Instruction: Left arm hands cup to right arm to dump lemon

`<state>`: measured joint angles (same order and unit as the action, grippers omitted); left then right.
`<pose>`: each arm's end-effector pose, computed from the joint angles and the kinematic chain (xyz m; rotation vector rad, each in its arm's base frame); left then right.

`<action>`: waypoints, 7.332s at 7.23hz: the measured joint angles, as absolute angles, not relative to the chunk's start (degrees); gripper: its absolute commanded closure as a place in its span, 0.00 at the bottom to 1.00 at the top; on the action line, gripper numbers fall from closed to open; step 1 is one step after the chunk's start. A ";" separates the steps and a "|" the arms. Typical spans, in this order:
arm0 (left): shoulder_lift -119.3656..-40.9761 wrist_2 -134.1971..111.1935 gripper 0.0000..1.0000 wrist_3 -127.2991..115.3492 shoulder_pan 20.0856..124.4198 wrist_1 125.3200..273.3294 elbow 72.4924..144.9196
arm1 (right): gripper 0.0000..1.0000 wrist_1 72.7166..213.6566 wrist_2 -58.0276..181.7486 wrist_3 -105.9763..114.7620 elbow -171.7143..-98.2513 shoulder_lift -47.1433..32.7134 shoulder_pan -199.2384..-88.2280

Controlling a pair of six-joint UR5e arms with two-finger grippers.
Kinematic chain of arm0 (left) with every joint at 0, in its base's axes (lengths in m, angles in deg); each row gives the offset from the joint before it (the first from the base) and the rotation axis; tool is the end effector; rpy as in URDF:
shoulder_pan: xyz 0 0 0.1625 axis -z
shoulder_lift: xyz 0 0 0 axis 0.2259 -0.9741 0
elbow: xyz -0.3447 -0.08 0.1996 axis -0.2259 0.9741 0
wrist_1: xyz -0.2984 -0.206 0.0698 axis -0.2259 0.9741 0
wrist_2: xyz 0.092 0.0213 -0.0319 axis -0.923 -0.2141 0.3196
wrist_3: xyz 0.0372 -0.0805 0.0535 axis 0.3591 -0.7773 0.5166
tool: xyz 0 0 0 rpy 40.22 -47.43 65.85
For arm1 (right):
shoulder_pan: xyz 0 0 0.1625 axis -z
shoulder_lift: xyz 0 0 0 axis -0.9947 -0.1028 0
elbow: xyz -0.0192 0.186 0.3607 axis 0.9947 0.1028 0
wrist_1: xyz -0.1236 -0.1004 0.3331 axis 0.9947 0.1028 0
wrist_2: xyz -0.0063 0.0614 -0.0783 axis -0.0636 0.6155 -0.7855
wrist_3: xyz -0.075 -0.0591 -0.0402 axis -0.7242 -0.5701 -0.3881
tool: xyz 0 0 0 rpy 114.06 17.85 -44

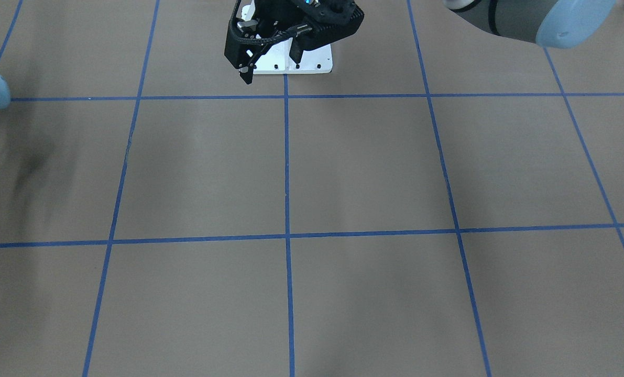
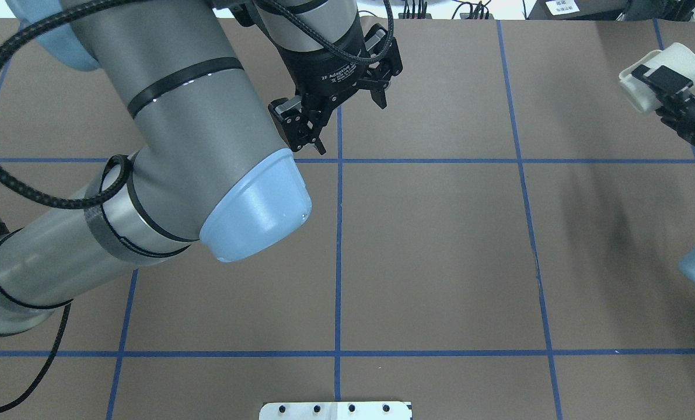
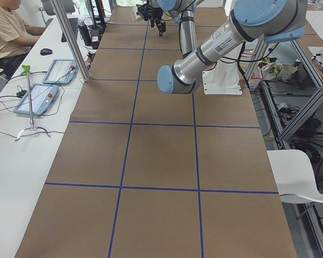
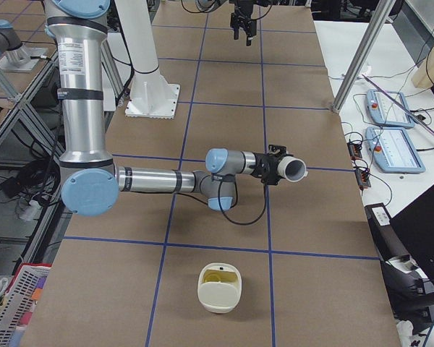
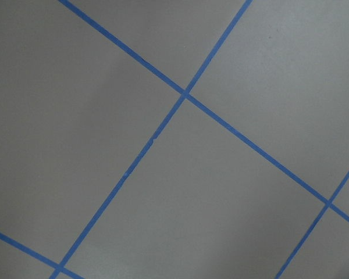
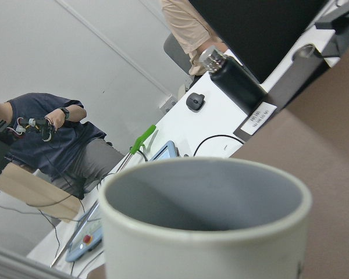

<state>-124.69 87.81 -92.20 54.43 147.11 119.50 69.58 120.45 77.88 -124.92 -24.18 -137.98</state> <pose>0.3835 -0.4447 -0.0132 -0.2667 0.9658 -0.6029 -0.1633 -0.4755 0.5054 0.7927 -1.2839 0.8691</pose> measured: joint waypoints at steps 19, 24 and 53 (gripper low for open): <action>-128.41 85.18 0.58 -91.62 50.39 147.03 108.13 | 0.54 117.85 60.13 49.33 -136.37 3.26 -95.62; -128.39 85.12 0.61 -91.70 50.18 147.03 107.86 | 0.53 117.51 59.70 49.31 -136.72 3.19 -95.46; -51.32 96.46 1.00 -24.26 74.62 190.33 124.10 | 0.00 142.90 167.44 6.17 -153.28 -32.63 -154.79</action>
<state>-51.32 96.46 -24.26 74.62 190.33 124.10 142.90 167.44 6.17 -153.28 -32.63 -154.79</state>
